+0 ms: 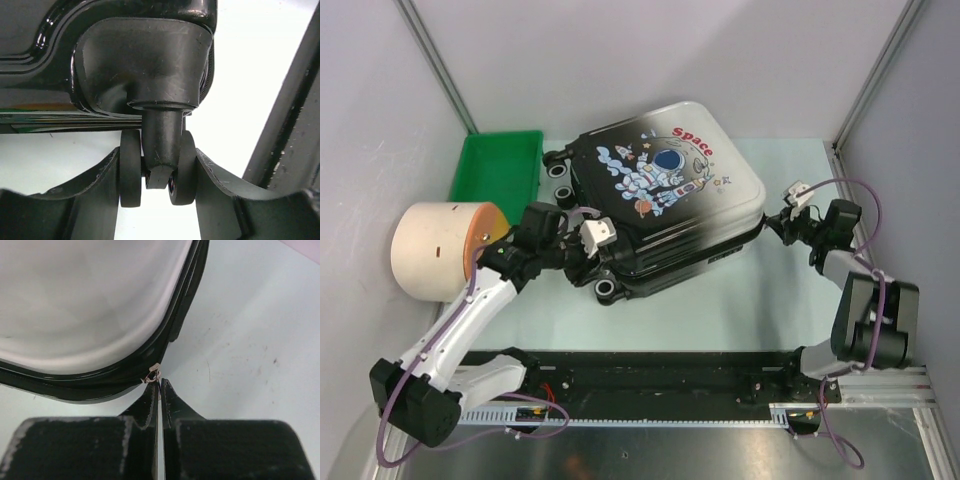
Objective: Open, take out, and arrange the luggage
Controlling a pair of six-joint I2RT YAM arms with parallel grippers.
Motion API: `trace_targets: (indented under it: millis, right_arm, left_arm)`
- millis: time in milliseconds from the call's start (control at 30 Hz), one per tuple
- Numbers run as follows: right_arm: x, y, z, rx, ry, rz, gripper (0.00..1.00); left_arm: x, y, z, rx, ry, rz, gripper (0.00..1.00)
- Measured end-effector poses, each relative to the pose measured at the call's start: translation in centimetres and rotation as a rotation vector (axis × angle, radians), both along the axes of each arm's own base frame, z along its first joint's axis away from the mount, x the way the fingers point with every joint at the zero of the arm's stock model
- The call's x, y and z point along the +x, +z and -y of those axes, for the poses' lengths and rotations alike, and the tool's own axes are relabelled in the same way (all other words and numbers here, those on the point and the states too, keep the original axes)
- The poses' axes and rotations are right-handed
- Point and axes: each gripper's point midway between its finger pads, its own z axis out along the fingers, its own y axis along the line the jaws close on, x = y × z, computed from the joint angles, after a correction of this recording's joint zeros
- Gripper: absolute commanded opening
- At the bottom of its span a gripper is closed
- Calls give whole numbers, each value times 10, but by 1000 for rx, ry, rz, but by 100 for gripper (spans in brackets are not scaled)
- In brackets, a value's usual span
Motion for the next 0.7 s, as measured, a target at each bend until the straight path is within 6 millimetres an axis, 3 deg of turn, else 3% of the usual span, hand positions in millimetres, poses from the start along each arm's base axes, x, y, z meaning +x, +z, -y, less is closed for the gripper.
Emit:
trace_targets:
  millis: [233,433,700]
  right_arm:
    - [26,2,-9,109,132,-3,0]
    - [41,4,-25,63,194,61,0]
    - [87,5,-44,17,257,183,0]
  left_arm:
    - [12,-1,-8,53,-108,103,0]
    - [14,-3,-13,80,-184,152,0]
    - [16,-5,-16,93,-249,201,0]
